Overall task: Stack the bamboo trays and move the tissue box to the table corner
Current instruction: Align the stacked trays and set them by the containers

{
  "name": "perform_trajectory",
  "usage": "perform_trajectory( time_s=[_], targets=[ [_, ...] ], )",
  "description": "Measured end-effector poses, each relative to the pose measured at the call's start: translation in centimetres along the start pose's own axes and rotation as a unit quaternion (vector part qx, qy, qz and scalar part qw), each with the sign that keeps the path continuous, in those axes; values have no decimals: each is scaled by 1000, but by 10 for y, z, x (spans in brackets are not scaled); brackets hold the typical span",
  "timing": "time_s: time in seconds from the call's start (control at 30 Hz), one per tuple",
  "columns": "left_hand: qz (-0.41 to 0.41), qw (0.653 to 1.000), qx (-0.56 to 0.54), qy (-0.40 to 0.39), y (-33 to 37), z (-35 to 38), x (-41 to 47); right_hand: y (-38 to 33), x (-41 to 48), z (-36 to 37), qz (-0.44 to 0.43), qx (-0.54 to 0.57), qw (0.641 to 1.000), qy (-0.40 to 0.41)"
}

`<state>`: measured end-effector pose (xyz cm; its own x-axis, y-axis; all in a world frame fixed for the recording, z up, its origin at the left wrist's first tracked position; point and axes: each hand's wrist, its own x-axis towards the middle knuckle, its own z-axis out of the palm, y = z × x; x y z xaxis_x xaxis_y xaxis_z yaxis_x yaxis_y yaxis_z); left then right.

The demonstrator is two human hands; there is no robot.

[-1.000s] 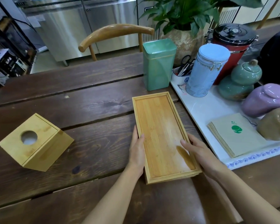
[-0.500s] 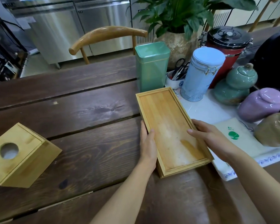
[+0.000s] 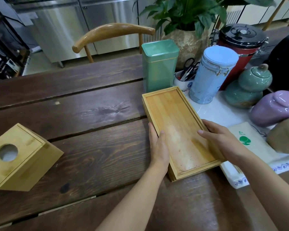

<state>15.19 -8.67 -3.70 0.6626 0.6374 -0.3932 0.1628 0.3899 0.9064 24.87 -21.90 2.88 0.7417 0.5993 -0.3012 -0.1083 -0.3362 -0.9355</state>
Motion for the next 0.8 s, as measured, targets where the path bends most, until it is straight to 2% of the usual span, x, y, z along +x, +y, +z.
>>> perform_trajectory(
  time_s=[0.37, 0.47, 0.53, 0.6, 0.7, 0.8],
  targets=[
    [-18, 1000, 13, -17, 14, -5, -10, -10, -7, 5, 10, -53, 999, -5],
    [-26, 999, 23, -1, 27, -16, -22, -8, -10, 6, 28, -152, 987, 49],
    [-1, 999, 48, 24, 40, -39, -34, -17, -10, 14, -16, -218, 969, 115],
    [44, 992, 99, 61, 56, -76, -46, -32, -11, 30, -74, -270, 951, 127],
    [113, 963, 199, 143, 80, -144, -62, -54, -6, 68, -139, -318, 935, 79],
    [164, 919, 253, 253, 107, -210, -75, -73, 5, 124, -167, -301, 939, 18]
  ],
)
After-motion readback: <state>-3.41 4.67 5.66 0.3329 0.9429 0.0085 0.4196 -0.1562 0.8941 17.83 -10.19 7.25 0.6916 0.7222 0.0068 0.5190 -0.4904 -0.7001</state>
